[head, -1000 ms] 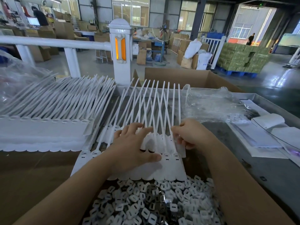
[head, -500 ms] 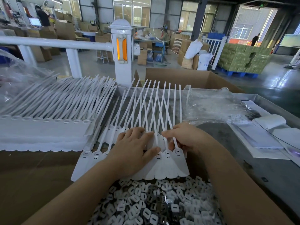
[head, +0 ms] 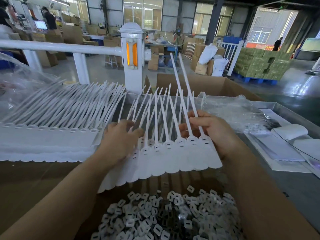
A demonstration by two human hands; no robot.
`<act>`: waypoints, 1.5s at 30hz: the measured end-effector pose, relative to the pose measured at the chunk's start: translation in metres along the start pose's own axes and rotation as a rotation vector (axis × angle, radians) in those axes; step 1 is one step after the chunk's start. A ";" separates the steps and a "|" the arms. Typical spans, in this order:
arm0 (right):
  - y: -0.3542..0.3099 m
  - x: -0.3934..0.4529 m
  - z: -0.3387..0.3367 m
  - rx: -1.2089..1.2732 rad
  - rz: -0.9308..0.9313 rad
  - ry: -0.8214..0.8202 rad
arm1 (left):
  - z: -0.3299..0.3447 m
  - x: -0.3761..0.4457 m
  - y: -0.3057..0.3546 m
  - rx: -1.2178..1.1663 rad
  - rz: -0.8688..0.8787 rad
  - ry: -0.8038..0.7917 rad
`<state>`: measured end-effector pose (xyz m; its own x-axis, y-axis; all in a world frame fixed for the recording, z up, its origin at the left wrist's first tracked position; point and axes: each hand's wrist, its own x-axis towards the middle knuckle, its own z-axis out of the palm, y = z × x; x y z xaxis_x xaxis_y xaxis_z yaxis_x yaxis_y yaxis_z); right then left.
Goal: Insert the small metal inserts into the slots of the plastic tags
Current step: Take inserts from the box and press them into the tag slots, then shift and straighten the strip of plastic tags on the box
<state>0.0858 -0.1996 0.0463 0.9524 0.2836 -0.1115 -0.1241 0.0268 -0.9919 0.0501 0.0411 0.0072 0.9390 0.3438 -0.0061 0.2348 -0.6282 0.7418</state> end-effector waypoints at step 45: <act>0.043 0.038 -0.018 -0.583 0.018 0.138 | 0.005 0.020 -0.032 -0.366 0.230 0.080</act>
<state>0.1214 -0.2052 -0.0013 0.9838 0.1510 -0.0966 -0.0046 -0.5179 -0.8554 0.0629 0.0643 -0.0202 0.9308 0.2855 0.2283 -0.0962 -0.4112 0.9065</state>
